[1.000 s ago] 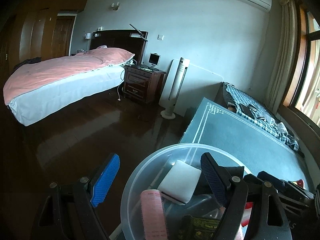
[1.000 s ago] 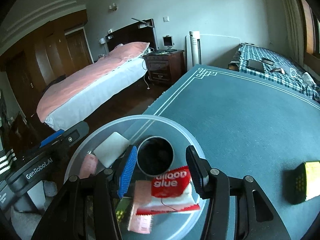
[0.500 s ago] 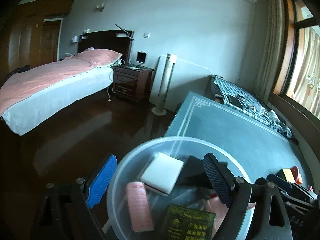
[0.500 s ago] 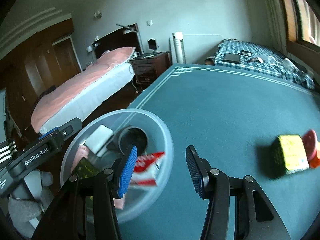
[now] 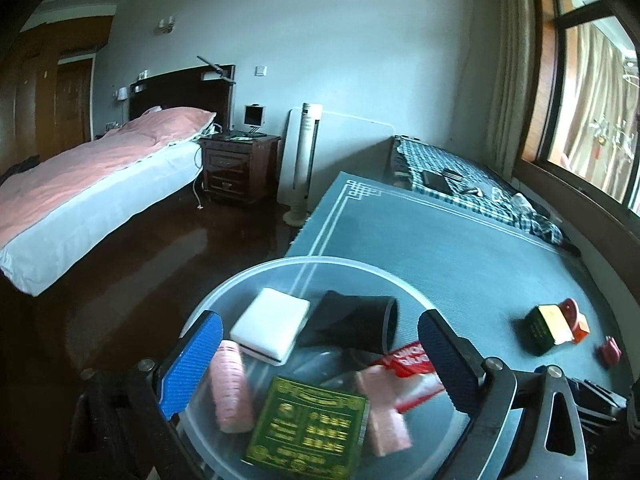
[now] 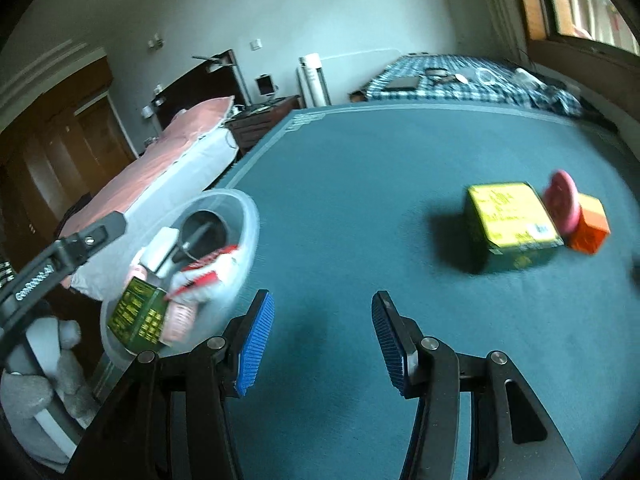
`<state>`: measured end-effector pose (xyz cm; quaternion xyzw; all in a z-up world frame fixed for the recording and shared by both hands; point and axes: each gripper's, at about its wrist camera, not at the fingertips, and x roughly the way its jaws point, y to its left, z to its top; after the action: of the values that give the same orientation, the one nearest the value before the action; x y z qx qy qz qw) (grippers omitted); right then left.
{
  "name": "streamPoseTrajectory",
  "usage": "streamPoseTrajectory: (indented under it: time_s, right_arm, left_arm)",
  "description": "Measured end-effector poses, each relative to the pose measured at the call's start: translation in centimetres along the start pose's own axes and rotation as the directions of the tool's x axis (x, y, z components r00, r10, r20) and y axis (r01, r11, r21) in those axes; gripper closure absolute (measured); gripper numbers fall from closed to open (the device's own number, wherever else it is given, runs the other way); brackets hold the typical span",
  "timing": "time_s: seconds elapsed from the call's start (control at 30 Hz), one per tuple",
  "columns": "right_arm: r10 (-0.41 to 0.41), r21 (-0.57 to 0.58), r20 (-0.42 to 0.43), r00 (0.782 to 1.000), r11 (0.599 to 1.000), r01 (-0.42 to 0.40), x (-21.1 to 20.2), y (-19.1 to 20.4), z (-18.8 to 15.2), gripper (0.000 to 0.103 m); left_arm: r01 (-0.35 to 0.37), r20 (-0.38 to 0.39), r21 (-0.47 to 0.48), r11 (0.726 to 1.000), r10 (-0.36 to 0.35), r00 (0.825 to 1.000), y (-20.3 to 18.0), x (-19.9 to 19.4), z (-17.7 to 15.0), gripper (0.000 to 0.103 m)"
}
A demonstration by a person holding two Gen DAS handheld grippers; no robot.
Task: Organize objects
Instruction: 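Move the right gripper to the pink roller while the left approaches the yellow box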
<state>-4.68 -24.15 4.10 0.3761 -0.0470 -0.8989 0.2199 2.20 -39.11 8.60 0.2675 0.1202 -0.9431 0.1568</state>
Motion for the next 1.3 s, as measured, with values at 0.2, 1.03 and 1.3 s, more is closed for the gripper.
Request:
streamPoseTrajectory:
  time_s: [0.2, 1.03, 1.3]
  right_arm:
    - [-0.033, 0.067, 0.011, 0.999, 0.997, 0.032, -1.3, -3.2, -0.8, 0.043]
    - [-0.364, 0.299, 0.103, 0.926, 0.899, 0.32, -10.3, -22.0, -1.4, 0.037]
    - [-0.402, 0.245, 0.102, 0.91, 0.897, 0.369, -10.3, -26.0, -0.1, 0.028]
  left_arm:
    - [0.022, -0.007, 0.042, 0.999, -0.022, 1.0, -2.4, -0.3, 0.0, 0.001]
    - [0.219, -0.159, 0.241, 0.946, -0.184, 0.97, -18.3, 1.2, -2.7, 0.0]
    - [0.276, -0.236, 0.235, 0.932, -0.221, 0.946, -22.0, 3.4, -3.4, 0.0]
